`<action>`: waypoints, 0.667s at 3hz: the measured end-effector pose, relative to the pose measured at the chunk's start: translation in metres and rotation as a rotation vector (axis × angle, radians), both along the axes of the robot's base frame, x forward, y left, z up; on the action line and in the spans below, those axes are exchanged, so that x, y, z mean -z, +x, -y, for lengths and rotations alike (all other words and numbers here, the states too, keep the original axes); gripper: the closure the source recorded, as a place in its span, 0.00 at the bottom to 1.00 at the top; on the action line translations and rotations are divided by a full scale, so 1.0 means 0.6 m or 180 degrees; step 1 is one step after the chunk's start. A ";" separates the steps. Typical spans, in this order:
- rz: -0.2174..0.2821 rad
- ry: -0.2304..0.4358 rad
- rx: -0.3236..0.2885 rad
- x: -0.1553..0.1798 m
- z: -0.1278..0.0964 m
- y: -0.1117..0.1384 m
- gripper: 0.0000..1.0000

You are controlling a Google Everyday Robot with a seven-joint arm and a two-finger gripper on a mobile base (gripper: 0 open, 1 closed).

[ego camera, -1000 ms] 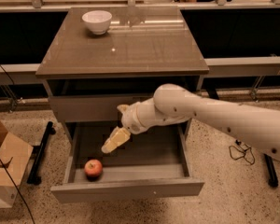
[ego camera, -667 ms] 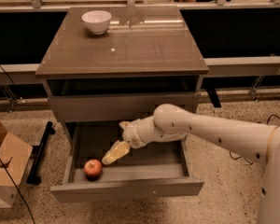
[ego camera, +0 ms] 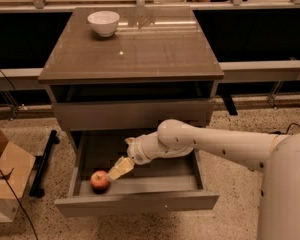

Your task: Pick apple from middle drawer and place on counter

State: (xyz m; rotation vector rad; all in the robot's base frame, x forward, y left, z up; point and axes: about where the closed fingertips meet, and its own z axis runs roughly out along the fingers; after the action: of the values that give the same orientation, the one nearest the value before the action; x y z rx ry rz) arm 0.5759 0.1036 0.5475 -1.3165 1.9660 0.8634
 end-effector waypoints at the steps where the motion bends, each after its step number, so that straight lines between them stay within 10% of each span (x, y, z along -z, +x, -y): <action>1: -0.0033 -0.0026 0.0047 0.052 -0.041 0.010 0.00; 2: -0.0112 -0.0052 0.0094 0.118 -0.079 0.018 0.00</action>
Offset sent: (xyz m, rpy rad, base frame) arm 0.0189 0.0729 -0.1188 -0.0274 0.0632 -0.0515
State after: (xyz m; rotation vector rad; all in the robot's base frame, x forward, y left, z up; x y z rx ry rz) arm 0.5868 0.1509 0.4766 -1.2863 2.0186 0.8638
